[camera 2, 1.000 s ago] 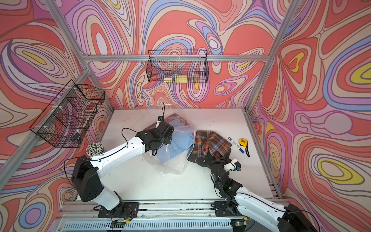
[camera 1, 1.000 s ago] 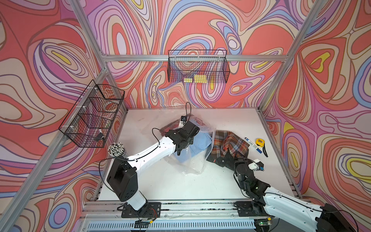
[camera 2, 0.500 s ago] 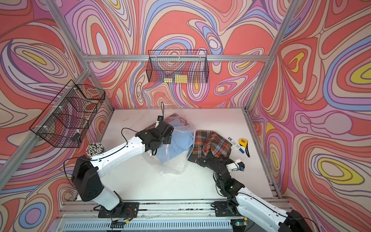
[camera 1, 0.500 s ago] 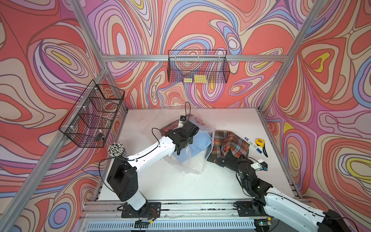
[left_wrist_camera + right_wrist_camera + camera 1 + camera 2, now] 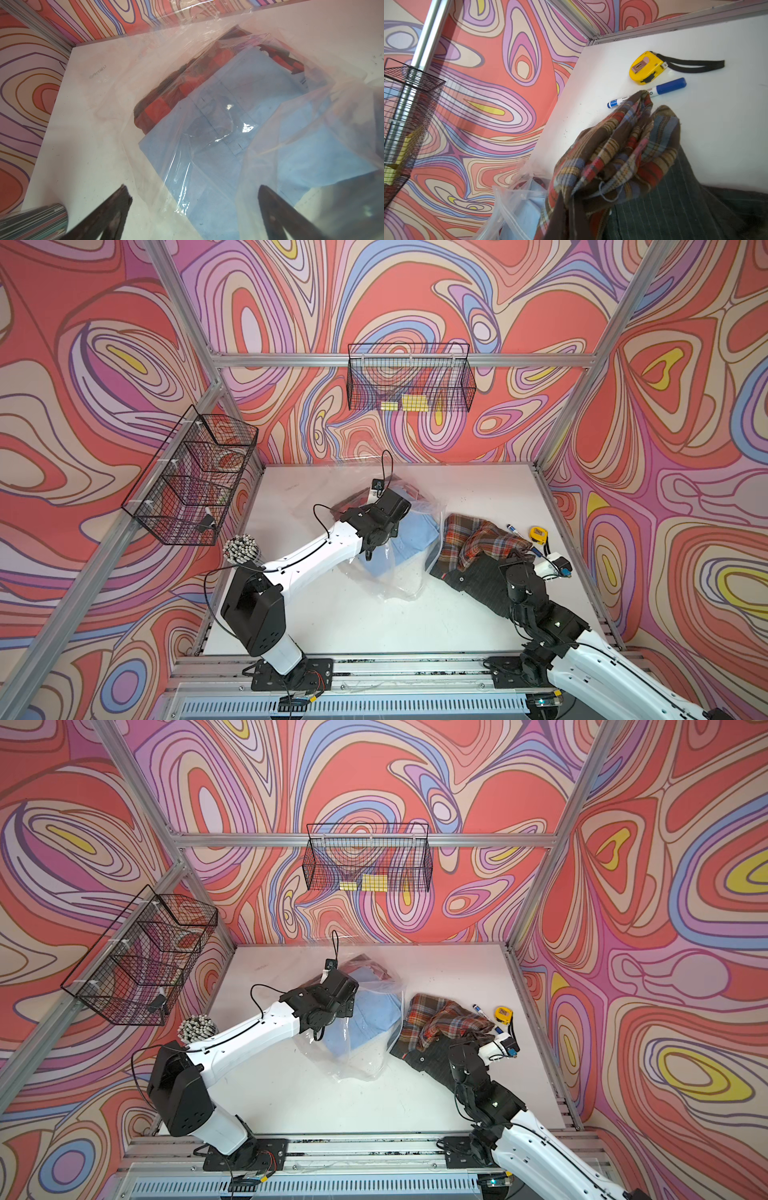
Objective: Take the shirt out of the vacuum bag
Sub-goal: Place the shirt at the center of the board.
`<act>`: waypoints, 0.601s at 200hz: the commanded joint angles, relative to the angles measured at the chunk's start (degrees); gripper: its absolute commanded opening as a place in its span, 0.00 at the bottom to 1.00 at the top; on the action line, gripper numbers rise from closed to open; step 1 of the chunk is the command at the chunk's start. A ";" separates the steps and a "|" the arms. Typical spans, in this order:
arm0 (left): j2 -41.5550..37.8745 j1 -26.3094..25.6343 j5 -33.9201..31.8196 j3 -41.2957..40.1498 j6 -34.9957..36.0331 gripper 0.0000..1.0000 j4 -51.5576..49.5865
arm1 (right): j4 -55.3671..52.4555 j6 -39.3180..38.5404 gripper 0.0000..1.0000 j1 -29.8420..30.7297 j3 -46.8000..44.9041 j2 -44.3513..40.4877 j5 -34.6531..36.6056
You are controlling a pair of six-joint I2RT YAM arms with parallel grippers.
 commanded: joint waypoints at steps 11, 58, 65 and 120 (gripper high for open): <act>-1.59 0.36 -0.85 -0.55 0.22 0.99 -0.60 | -5.68 1.40 0.00 -0.29 -3.65 1.30 -4.03; -2.53 0.71 -1.66 -0.54 0.52 0.99 -0.58 | -8.49 0.56 0.37 -0.29 -4.54 -4.57 -7.10; -2.67 0.76 -1.94 -0.60 0.71 0.99 -0.55 | -9.58 -1.22 0.40 -0.27 -3.40 -5.90 -7.25; -3.62 2.16 -2.34 -0.03 1.48 0.99 -0.57 | -10.14 -8.54 0.63 -0.29 5.24 -8.69 -14.63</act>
